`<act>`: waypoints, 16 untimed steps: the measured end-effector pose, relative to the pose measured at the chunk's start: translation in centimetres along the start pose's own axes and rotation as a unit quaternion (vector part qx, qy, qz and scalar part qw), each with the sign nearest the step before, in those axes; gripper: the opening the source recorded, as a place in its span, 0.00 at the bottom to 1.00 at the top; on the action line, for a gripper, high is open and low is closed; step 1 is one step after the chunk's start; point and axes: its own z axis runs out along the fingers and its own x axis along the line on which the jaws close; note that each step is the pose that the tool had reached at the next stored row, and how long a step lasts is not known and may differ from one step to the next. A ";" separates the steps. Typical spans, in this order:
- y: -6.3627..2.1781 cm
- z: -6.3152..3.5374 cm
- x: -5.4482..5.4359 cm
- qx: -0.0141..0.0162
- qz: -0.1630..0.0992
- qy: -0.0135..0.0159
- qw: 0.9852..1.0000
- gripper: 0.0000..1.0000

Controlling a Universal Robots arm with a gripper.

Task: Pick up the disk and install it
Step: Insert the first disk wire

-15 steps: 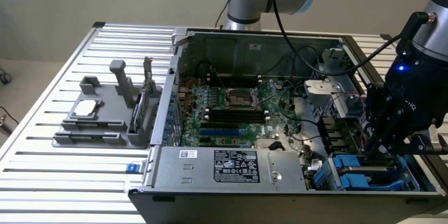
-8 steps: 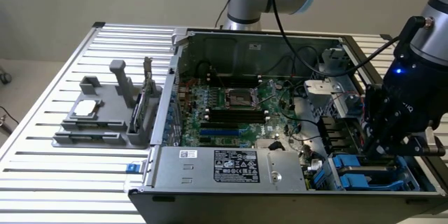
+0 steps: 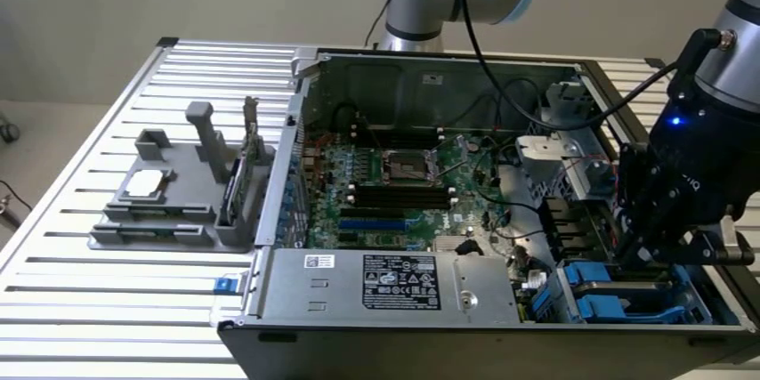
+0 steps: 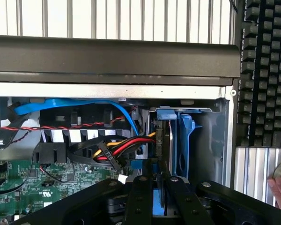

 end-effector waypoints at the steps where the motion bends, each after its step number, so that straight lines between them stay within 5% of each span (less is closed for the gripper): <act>1: 0.00 0.01 0.0 0.000 0.000 0.000 1.000 0.16; 16: 0.00 0.08 -0.8 0.000 0.000 0.001 1.000 0.16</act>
